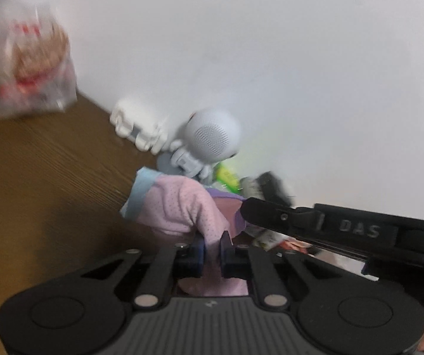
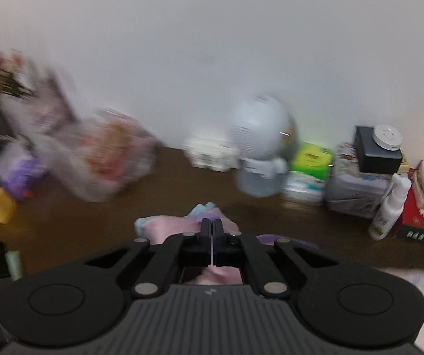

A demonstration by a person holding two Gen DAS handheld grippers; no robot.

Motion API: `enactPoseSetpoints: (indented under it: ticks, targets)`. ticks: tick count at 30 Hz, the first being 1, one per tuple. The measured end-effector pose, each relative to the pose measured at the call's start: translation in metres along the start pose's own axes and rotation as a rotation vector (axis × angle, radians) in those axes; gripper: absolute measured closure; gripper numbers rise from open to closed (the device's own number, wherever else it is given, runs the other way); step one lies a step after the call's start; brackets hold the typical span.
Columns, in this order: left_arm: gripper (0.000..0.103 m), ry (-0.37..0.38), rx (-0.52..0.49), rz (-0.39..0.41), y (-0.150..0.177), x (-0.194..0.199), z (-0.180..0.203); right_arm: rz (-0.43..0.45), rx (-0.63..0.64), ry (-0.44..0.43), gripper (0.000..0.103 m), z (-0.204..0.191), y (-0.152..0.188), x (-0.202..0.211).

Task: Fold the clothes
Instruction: 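Reach both tools to the pink garment by the wall and grasp it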

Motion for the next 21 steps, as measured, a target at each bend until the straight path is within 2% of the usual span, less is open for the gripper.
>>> enactPoseSetpoints:
  ticks: [3,5,7,9,13,16,18,19,21]
  targets:
    - [0.095,0.048,-0.041,0.052,0.013,0.069,0.018,0.086,-0.042,-0.072,0.103,-0.031,0.017,0.059]
    - [0.095,0.098,-0.096,0.069,0.039,0.12,0.033,0.165,-0.109,-0.124,0.103,-0.046,0.035,0.108]
    - [0.095,0.135,-0.145,0.068,0.067,0.163,0.044,0.252,-0.16,-0.164,0.103,-0.057,0.069,0.162]
    - [0.095,0.17,-0.183,0.048,0.099,0.197,0.053,0.335,-0.179,-0.161,0.103,-0.064,0.111,0.209]
    - [0.095,0.238,-0.233,-0.039,0.164,0.233,0.07,0.43,-0.262,-0.165,0.103,-0.058,0.196,0.278]
    - [0.095,0.294,-0.228,-0.097,0.201,0.241,0.071,0.444,-0.263,-0.094,0.103,-0.043,0.251,0.309]
    - [0.094,0.267,-0.206,-0.106,0.217,0.234,0.056,0.437,-0.278,-0.046,0.103,-0.029,0.282,0.325]
    - [0.093,0.227,-0.204,-0.108,0.224,0.23,0.045,0.428,-0.288,-0.018,0.103,-0.02,0.296,0.329]
    - [0.088,0.102,-0.227,-0.098,0.234,0.225,0.022,0.391,-0.322,0.029,0.103,0.0,0.321,0.325]
Point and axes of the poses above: each gripper's, at about its wrist camera, not at the fingertips, and x roughly against the way its jaws point, z to its right, y to its underside, the point moved 8 cm from there along -x, roughly the way its jaws point
